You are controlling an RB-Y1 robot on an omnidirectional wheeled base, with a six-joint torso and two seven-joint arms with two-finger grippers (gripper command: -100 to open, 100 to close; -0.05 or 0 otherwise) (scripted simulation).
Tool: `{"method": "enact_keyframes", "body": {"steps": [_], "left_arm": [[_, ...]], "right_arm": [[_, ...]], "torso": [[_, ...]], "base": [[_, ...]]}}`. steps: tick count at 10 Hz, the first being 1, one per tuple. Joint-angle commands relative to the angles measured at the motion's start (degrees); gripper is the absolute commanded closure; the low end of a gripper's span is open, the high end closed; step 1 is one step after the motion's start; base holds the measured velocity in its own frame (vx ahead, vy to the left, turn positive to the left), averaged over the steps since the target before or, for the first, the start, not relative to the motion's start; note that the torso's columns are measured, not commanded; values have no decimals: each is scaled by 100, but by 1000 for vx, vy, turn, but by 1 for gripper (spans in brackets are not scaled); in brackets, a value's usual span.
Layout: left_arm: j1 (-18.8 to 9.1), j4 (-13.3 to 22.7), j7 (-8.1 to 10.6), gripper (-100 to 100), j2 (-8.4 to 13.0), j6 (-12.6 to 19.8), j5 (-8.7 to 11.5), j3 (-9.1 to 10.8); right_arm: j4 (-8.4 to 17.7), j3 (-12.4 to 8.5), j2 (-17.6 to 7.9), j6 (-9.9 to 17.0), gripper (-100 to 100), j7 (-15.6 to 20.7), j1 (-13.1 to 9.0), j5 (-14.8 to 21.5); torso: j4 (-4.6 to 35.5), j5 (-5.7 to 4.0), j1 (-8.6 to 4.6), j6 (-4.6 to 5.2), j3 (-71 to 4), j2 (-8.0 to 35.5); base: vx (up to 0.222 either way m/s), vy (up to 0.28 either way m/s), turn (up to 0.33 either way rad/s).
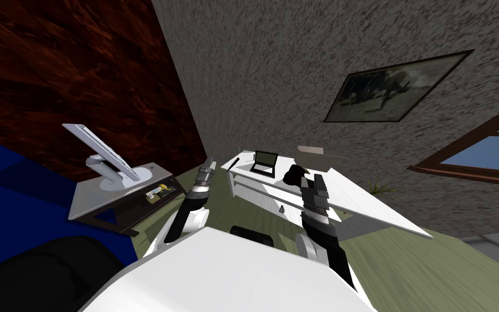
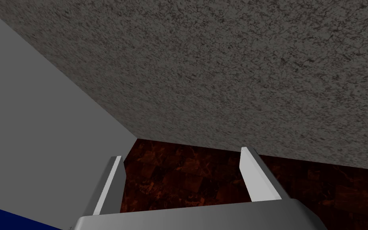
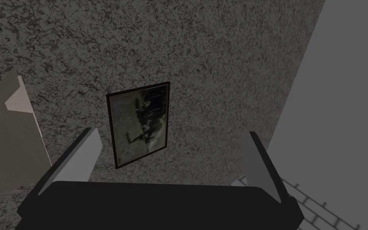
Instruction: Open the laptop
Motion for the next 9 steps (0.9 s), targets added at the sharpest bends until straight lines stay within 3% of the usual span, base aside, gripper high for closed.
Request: {"method": "enact_keyframes", "body": {"steps": [1,9], "left_arm": [[0,0,0,0,0,0,0,0],[0,-2,0,0,0,-1,0,0]], "right_arm": [[0,0,0,0,0,0,0,0],[-2,0,0,-1,0,0,0,0]], "torso": [[235,0,0,0,-467,232],[3537,0,0,0,-7073,3539]], "base": [[0,0,0],[0,0,0]]}}
